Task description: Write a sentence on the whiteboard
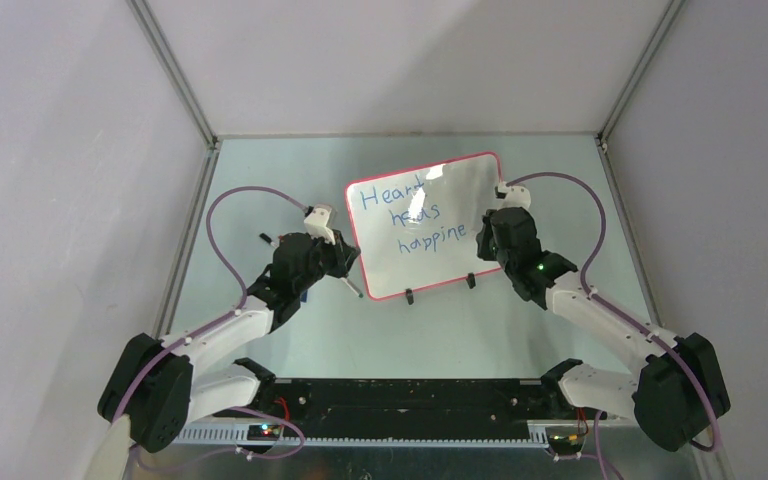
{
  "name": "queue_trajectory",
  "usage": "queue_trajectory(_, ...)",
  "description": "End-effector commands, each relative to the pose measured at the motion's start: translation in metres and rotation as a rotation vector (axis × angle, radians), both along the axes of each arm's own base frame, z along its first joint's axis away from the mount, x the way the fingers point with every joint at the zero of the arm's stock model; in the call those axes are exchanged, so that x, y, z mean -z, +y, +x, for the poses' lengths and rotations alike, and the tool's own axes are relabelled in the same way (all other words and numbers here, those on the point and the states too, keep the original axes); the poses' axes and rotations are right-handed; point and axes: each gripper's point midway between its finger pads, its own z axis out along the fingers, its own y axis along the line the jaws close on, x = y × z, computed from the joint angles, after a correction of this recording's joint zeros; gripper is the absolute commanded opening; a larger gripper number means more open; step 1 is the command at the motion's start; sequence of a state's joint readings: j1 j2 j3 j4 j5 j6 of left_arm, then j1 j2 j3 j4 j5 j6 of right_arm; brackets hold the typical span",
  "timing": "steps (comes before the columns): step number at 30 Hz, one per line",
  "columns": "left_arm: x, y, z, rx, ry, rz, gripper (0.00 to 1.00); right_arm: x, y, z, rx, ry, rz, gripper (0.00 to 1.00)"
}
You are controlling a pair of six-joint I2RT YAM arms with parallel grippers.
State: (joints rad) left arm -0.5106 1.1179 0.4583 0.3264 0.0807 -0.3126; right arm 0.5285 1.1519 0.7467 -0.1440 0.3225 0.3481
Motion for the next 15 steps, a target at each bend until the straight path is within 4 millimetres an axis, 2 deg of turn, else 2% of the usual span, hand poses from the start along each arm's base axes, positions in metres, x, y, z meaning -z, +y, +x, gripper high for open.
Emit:
queue_trajectory(1,-0.013,-0.001,0.003,0.003,-0.051,0.000,0.21,-0.025,0.004,0.011,0.007,-0.058,0.041,0.00)
queue_trajectory(8,-0.013,-0.001,0.003,0.003,-0.052,-0.002,0.21,-0.036,0.000,0.000,0.006,-0.071,0.048,0.00)
queue_trajectory(15,-0.013,-0.001,0.003,0.002,-0.052,-0.001,0.21,-0.037,0.002,0.002,-0.005,-0.084,0.046,0.00)
